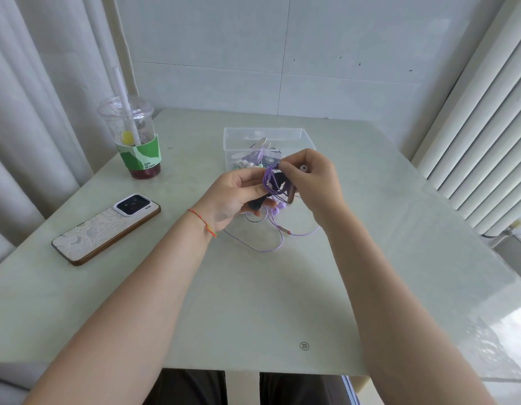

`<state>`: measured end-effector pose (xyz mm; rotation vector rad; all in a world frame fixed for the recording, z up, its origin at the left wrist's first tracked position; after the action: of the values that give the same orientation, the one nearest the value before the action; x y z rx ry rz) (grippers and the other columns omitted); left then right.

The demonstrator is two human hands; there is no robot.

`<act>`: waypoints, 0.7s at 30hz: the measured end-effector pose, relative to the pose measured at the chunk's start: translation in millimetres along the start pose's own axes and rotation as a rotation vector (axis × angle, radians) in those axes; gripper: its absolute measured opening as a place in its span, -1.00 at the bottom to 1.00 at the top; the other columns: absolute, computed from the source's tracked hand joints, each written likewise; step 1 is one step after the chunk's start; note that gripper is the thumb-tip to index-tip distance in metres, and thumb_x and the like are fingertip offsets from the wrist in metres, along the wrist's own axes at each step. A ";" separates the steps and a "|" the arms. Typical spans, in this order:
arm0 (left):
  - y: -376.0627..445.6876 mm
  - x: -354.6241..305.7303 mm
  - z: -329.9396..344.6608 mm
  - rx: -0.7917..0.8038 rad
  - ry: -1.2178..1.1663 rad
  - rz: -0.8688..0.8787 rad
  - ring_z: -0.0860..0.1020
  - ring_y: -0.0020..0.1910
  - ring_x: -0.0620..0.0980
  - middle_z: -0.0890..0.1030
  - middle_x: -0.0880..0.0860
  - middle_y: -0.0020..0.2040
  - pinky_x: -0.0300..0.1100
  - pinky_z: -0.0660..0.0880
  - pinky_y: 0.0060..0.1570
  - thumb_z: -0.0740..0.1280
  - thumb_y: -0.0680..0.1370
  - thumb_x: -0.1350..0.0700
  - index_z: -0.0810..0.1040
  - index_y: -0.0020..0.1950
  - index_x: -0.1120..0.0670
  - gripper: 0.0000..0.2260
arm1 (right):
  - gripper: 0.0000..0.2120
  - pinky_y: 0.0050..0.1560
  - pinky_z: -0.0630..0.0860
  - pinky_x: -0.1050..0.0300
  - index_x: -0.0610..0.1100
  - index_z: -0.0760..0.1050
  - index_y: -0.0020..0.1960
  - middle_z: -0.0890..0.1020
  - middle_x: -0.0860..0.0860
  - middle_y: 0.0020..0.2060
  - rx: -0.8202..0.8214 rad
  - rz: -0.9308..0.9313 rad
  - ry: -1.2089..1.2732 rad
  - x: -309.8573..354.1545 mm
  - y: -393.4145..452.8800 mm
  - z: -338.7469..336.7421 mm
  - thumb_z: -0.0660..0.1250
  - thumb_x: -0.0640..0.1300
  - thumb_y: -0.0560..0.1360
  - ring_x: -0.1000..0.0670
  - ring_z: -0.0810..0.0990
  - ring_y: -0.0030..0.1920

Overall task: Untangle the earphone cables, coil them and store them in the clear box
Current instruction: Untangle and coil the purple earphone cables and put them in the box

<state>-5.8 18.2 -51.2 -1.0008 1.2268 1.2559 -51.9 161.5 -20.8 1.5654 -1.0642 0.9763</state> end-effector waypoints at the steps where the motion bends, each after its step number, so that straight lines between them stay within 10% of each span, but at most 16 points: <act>1: 0.1 0.2 -0.5 0.004 0.012 0.002 0.65 -0.14 0.11 0.67 0.08 -0.02 -0.25 0.45 -0.36 0.34 0.53 0.23 0.60 0.17 0.03 -0.76 | -0.94 -0.28 0.52 0.16 -0.18 0.55 -0.16 0.62 -0.07 -0.26 0.053 0.063 0.085 -3.6 0.3 0.3 0.40 -0.24 0.48 0.01 0.56 -0.33; 8: -1.1 -3.5 2.6 0.080 0.014 0.001 0.65 -0.11 0.04 0.68 0.03 0.00 -0.22 0.37 -0.32 0.37 0.45 0.11 0.56 0.23 0.05 -0.65 | -0.94 -0.32 0.51 0.14 -0.23 0.53 -0.15 0.61 -0.15 -0.27 0.163 0.176 0.319 -10.8 0.0 1.1 0.39 -0.28 0.49 -0.06 0.55 -0.36; 21: 6.3 6.1 6.2 -0.032 0.123 -0.007 0.58 -0.30 -0.01 0.66 0.12 -0.16 -0.29 0.38 -0.41 0.31 0.58 0.28 0.59 0.16 0.17 -0.82 | -0.95 -0.34 0.36 0.43 -0.18 0.53 -0.16 0.58 0.05 -0.34 -0.045 -0.129 -0.286 -6.9 -3.6 2.2 0.37 -0.25 0.47 0.11 0.49 -0.34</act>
<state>-11.9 25.6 -55.9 -1.1185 1.2995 1.2264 -50.3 161.1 -28.8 1.7487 -1.1546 0.6500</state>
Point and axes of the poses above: each hand's wrist, its own y-axis towards the middle knuckle, its own z-axis out of the palm, x = y × z, the point moved 5 cm from there along y, towards the middle knuckle
